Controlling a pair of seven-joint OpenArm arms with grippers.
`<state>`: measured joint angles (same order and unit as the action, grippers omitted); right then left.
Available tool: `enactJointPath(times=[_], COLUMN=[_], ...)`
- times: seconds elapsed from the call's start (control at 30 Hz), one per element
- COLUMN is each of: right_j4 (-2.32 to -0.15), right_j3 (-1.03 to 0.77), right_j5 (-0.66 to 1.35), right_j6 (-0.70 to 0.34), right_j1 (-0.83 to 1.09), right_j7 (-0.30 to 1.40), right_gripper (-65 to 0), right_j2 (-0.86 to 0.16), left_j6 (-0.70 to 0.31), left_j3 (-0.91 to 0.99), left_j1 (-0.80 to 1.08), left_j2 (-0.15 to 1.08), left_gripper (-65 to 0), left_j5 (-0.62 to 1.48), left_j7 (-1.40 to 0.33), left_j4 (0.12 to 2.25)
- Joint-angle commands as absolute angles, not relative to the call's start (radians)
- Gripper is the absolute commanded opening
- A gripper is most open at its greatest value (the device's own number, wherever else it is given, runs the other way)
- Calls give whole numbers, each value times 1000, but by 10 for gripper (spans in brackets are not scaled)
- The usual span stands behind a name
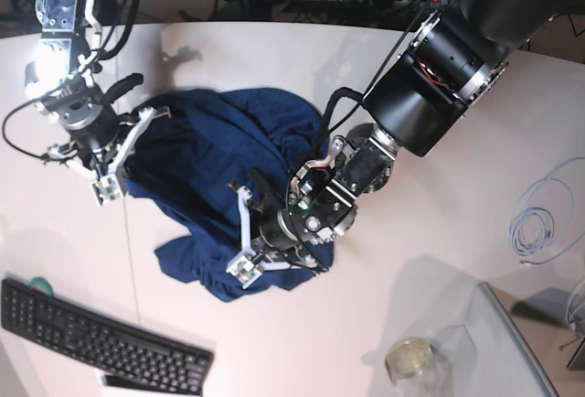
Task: Layout the t-shirt on the table in an organized manner, then fold the t-shirt properly
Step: 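Lift the shirt with the left gripper and drag it toward the keyboard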
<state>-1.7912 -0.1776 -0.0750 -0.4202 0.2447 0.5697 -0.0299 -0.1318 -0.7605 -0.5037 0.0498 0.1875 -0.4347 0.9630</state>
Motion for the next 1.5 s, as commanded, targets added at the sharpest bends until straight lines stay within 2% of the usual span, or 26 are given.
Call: enactJointPath(times=[0.0,0.27,0.47,0.6,0.73,0.93,1.03,1.13,1.27,1.47], right_j4=[-1807,-1853,-1979,-2012,-2014,-2015,-2038,-2041,-2038,-1983], right_j3=[-182,-174,-160,-1,163,387,410,346,213,76], right_j5=[-68,-68,-68,-68,-68,-68,-68,-68,-64,-65], right_j6=[-421,-424,-426,-426,-426,-426,-426,-426,-426,-426], right_j1=[232,214,173,199,240,257,243,232,240,240], right_j7=[552,550,553,552,550,549,547,547,547,552], right_gripper=[-642,-642,-642,-644,-644,-644,-644,-644,-644,-644], right_j2=[-36,-38,-39,-56,-54,-61,-61,-62,-62,-61], left_j6=[-124,-122,-117,-117,-117,-117,-117,-117,-117,-117], left_j3=[-751,-650,-501,-427,-275,-196,-160,-186,-314,-486], left_j1=[-544,-545,-547,-499,-447,-464,-512,-562,-616,-591], left_j2=[41,108,173,252,257,206,131,33,-90,-157], left_gripper=[-650,-650,-650,-650,-650,-650,-650,-650,-650,-650], left_j5=[189,188,188,186,58,-71,-51,-58,-76,-199], left_j7=[-414,-417,-553,-552,-552,-552,-552,-550,-547,-366], left_j4=[1004,1237,1442,1511,1592,1630,1629,1604,1469,1233])
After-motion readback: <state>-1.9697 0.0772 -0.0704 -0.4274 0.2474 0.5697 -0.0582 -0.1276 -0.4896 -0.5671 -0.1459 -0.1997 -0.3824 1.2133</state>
